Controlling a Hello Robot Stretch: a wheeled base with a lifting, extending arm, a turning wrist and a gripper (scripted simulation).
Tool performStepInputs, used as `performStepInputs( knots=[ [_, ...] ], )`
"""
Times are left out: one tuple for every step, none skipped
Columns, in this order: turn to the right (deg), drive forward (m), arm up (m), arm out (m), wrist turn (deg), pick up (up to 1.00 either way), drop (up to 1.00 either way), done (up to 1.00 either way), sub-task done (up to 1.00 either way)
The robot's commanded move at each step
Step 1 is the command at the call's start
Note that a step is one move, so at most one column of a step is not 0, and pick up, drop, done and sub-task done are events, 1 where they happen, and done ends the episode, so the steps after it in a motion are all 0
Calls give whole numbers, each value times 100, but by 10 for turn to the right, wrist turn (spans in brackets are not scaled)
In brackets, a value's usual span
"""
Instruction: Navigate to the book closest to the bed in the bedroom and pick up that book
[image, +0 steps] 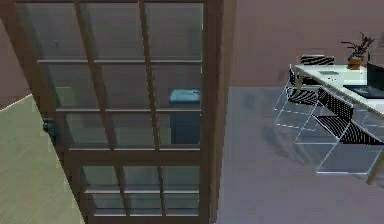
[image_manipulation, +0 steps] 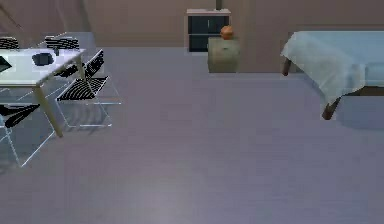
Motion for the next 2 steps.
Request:
performStepInputs(
  knots=[
    [450, 0, 0, 0, 0, 0, 0, 0, 0],
    [450, 0, 0, 0, 0, 0, 0, 0, 0]
  ],
)
